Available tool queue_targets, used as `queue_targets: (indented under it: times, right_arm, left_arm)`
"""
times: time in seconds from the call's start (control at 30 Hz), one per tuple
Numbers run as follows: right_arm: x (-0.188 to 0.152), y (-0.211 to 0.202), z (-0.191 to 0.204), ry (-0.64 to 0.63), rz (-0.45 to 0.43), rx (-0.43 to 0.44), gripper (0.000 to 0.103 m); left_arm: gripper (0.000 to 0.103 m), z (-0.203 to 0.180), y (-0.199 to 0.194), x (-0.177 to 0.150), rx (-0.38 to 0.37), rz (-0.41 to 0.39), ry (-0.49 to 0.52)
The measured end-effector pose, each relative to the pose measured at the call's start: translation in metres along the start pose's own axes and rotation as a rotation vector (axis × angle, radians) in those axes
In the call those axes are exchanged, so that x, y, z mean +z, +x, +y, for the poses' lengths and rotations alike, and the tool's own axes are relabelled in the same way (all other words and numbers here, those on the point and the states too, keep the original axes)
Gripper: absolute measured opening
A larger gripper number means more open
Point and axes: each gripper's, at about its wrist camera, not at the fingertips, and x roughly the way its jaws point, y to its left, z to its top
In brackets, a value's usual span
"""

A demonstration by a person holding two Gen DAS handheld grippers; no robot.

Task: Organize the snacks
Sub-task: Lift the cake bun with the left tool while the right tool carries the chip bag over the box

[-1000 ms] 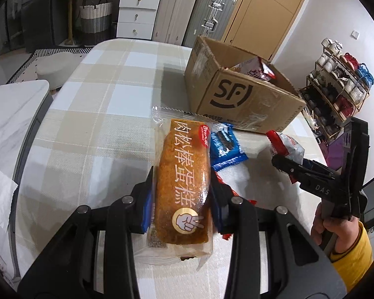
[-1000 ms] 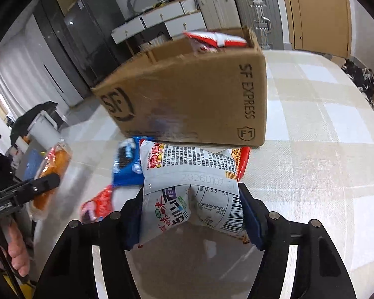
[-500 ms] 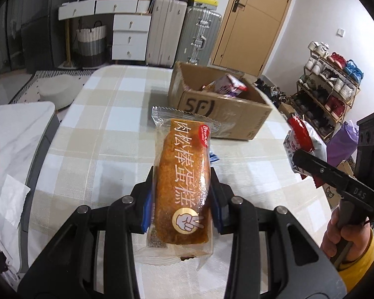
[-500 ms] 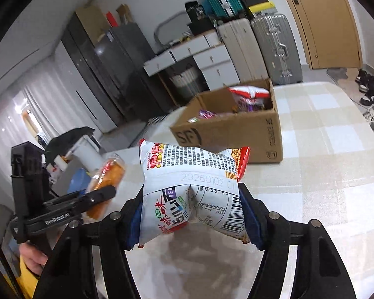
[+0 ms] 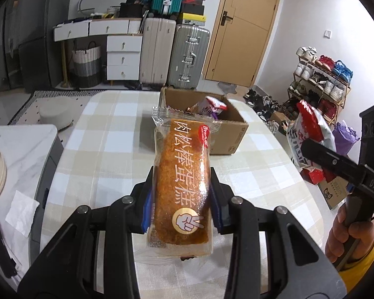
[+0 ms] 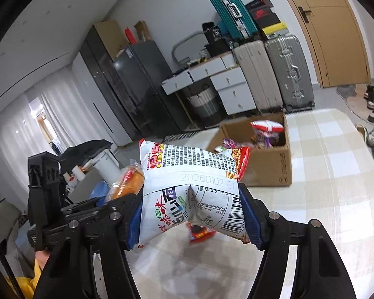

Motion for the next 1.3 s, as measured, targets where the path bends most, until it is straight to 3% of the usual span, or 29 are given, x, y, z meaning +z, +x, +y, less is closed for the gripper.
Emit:
queue_targets:
  times: [0.33, 0.67, 1.0, 1.3]
  right_arm:
    - [0.065, -0.014, 0.024, -0.101, -0.066, 0.007, 0.067]
    - [0.123, 0.021, 0.008, -0.107, -0.060, -0.022, 0.067]
    - [0.152, 0.075, -0.028, -0.088, -0.033, -0.058, 0.067]
    - [0.159, 0.123, -0.065, -0.082, 0.018, -0.107, 0.067]
  left_arm:
    - [0.033, -0.015, -0.012, 0.062, -0.011, -0.049, 0.054]
    - [0.033, -0.027, 0.028, 0.133, -0.043, -0.033, 0.038]
    - [0.033, -0.035, 0.115, 0.181, -0.033, 0.036, 0.017]
    - [0.034, -0.031, 0.197, 0.199, -0.001, 0.116, 0.015]
